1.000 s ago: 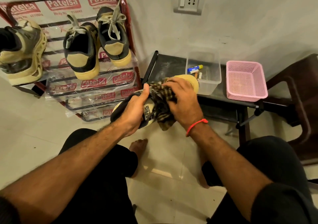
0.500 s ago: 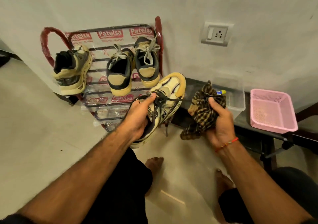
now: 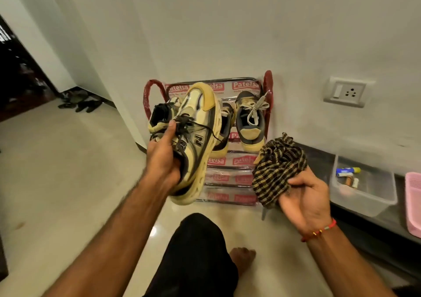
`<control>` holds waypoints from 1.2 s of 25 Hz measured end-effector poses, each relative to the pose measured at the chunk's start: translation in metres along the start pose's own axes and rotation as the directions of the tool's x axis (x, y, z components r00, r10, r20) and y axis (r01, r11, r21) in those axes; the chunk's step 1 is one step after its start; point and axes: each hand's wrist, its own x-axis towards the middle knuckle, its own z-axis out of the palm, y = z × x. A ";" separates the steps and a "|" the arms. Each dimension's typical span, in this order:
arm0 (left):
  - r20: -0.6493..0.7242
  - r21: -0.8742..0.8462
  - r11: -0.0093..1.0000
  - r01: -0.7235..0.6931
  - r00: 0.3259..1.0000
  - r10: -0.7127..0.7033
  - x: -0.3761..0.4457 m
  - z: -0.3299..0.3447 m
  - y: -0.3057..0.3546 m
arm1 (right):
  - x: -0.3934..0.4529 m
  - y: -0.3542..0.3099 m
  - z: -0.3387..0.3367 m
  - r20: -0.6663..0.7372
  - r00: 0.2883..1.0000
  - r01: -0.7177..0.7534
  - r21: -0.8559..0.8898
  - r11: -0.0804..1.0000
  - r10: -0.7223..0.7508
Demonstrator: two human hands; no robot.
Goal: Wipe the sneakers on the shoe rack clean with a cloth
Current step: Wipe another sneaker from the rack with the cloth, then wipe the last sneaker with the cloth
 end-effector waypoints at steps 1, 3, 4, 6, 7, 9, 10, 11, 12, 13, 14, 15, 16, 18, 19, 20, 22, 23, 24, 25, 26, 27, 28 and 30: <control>-0.051 -0.009 1.000 -0.016 0.999 0.016 0.016 -0.002 0.009 | 0.003 0.005 0.005 0.018 1.000 0.009 -0.046 0.999 -0.008; -0.127 -0.006 1.000 -0.008 0.992 0.007 0.057 0.001 0.022 | 0.008 0.016 0.011 0.037 0.999 0.034 -0.108 0.994 -0.030; -0.134 0.008 1.000 0.015 0.991 -0.014 0.074 0.006 0.027 | 0.010 0.021 0.013 0.043 0.998 0.042 -0.119 0.992 -0.037; -0.124 0.055 0.996 0.067 0.990 -0.060 0.110 0.017 0.031 | 0.014 0.028 0.018 0.048 0.998 0.055 -0.143 0.988 -0.048; -0.120 0.075 0.994 0.084 0.990 -0.075 0.126 0.024 0.030 | 0.017 0.030 0.020 0.044 0.998 0.060 -0.154 0.986 -0.054; -0.112 0.099 0.988 0.117 0.988 -0.105 0.150 0.044 0.025 | 0.025 0.033 0.023 0.028 0.997 0.069 -0.162 0.984 -0.065; -0.105 0.113 0.986 0.124 0.988 -0.113 0.154 0.056 0.023 | 0.030 0.034 0.023 0.019 0.997 0.073 -0.168 0.983 -0.071; -0.086 0.128 0.984 0.122 0.990 -0.111 0.157 0.069 0.022 | 0.034 0.035 0.022 0.009 0.997 0.076 -0.174 0.982 -0.076; -0.087 0.138 0.984 0.116 0.991 -0.104 0.162 0.080 0.020 | 0.037 0.036 0.021 0.002 0.997 0.077 -0.182 0.980 -0.078; -0.091 0.149 0.983 0.106 0.992 -0.093 0.169 0.090 0.018 | 0.041 0.037 0.020 -0.006 0.997 0.075 -0.193 0.978 -0.077; -0.102 0.167 0.981 0.098 0.991 -0.081 0.174 0.098 0.017 | 0.045 0.037 0.018 -0.012 0.997 0.071 -0.210 0.975 -0.075; -0.099 0.171 0.980 0.099 0.992 -0.083 0.180 0.104 0.015 | 0.048 0.037 0.016 -0.021 0.997 0.068 -0.224 0.972 -0.074; -0.087 0.181 0.977 0.110 0.992 -0.096 0.185 0.108 0.014 | 0.050 0.038 0.014 -0.026 0.997 0.066 -0.233 0.970 -0.074; -0.074 0.214 0.966 0.146 0.988 -0.133 0.197 0.110 0.011 | 0.053 0.039 0.011 -0.030 0.997 0.067 -0.239 0.969 -0.077; -0.089 0.214 0.964 0.161 0.985 -0.145 0.204 0.107 0.009 | 0.053 0.039 0.011 -0.028 0.997 0.069 -0.235 0.970 -0.077; -0.112 0.207 0.961 0.185 0.980 -0.164 0.210 0.103 0.007 | 0.053 0.038 0.010 -0.024 0.997 0.071 -0.229 0.971 -0.079; -0.138 0.167 0.953 0.253 0.963 -0.232 0.224 0.089 0.000 | 0.052 0.036 0.010 -0.019 0.996 0.081 -0.227 0.971 -0.088; -0.135 0.135 0.949 0.283 0.955 -0.266 0.231 0.081 -0.004 | 0.052 0.035 0.010 -0.019 0.996 0.085 -0.228 0.970 -0.092; -0.127 0.109 0.943 0.316 0.945 -0.302 0.236 0.076 -0.008 | 0.052 0.035 0.010 -0.019 0.995 0.089 -0.230 0.969 -0.096; -0.111 0.112 0.934 0.340 0.938 -0.328 0.239 0.072 -0.009 | 0.053 0.036 0.010 -0.021 0.995 0.092 -0.234 0.968 -0.099; -0.093 0.165 0.919 0.357 0.934 -0.346 0.239 0.072 -0.008 | 0.054 0.037 0.009 -0.022 0.995 0.092 -0.238 0.967 -0.100; -0.080 0.261 0.895 0.362 0.932 -0.354 0.239 0.072 -0.004 | 0.054 0.039 0.007 -0.023 0.995 0.086 -0.243 0.966 -0.094; -0.066 0.388 0.850 0.357 0.930 -0.361 0.235 0.074 0.003 | 0.055 0.042 0.006 -0.022 0.996 0.078 -0.248 0.966 -0.086; -0.060 0.702 0.660 0.268 0.946 -0.320 0.227 0.074 0.023 | 0.056 0.046 0.006 -0.020 0.997 0.066 -0.266 0.962 -0.074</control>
